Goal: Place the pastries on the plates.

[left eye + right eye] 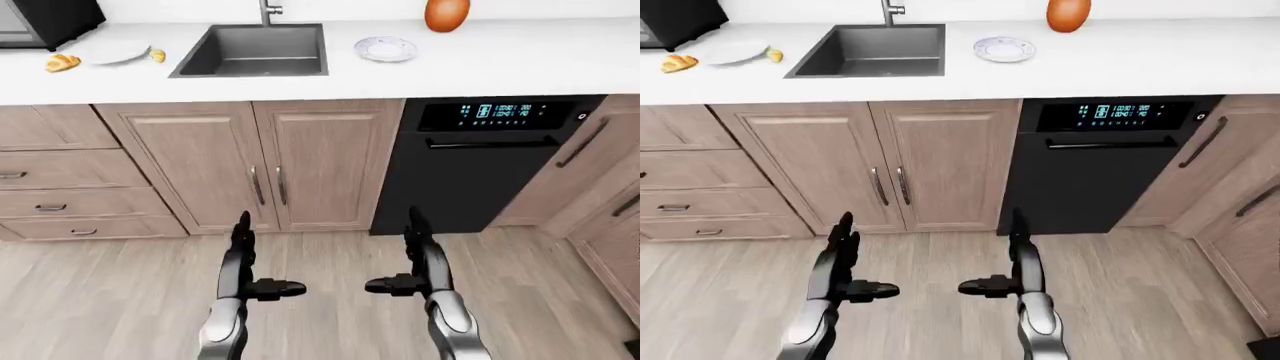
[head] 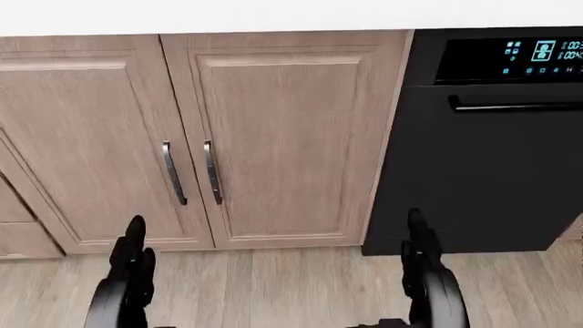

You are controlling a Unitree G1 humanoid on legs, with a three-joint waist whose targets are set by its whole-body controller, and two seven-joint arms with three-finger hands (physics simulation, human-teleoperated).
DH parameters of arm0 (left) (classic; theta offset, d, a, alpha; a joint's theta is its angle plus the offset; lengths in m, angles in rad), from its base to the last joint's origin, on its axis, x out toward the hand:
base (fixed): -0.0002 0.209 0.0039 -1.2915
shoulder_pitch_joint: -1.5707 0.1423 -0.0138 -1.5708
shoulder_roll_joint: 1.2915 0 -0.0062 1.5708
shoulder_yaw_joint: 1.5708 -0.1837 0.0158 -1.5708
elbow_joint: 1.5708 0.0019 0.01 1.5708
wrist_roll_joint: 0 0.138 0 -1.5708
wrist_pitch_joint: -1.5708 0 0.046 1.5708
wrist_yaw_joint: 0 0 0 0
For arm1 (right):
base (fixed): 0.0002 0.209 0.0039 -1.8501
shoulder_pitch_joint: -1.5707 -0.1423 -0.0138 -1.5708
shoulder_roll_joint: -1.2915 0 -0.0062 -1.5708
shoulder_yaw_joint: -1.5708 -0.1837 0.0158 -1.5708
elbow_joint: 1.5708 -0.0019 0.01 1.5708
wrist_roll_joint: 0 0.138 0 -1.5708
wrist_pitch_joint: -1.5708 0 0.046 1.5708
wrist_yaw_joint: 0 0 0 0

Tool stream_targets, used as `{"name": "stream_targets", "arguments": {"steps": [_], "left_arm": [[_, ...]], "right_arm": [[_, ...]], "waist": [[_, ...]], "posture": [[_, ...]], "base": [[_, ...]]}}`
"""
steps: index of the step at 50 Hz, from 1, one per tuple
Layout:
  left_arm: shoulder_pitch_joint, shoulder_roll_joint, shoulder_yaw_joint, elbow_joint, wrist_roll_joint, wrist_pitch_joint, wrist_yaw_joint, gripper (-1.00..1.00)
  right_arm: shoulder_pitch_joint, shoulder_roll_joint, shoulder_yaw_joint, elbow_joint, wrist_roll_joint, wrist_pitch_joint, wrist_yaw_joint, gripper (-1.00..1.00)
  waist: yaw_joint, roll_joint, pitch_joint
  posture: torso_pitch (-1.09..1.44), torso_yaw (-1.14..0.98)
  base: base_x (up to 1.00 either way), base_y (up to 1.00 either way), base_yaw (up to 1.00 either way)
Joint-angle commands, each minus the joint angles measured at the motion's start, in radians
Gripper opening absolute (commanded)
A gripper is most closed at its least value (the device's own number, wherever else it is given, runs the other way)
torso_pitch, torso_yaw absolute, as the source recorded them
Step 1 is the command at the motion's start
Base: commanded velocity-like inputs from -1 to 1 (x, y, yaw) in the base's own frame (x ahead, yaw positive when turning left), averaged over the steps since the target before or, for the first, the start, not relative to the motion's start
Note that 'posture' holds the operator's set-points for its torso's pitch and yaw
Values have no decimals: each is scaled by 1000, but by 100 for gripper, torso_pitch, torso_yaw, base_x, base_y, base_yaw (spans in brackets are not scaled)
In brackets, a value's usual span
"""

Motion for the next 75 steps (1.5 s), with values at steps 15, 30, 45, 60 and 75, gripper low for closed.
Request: {"name": "stream_targets", "arguments": {"steps": [15, 30, 45, 60, 75], "left_arm": [[-354, 110, 95, -412, -2, 452, -27, 100], [-523, 209, 162, -506, -103, 625, 29, 100], [-487, 240, 207, -618, -135, 680, 69, 100], [-486, 271, 245, -650, -151, 708, 87, 100], [-478, 271, 237, -648, -139, 707, 77, 100]], "right_arm": [[-410, -97, -65, -601, 7, 650, -3, 100], [-601, -168, -101, -707, 122, 782, -76, 100], [-606, -149, -75, -705, 78, 752, -66, 100], [-614, -140, -74, -735, 63, 796, -67, 100], [-622, -143, -67, -724, 114, 801, -112, 100]], "waist": [[14, -4, -91], [-34, 26, -39], [18, -5, -40], [1, 66, -80], [21, -36, -72]], "posture": [[0, 0], [0, 0], [0, 0], [0, 0], [0, 0]], "base": [[0, 0, 0], [17, 32, 0], [42, 48, 0], [44, 52, 0], [0, 54, 0]]}}
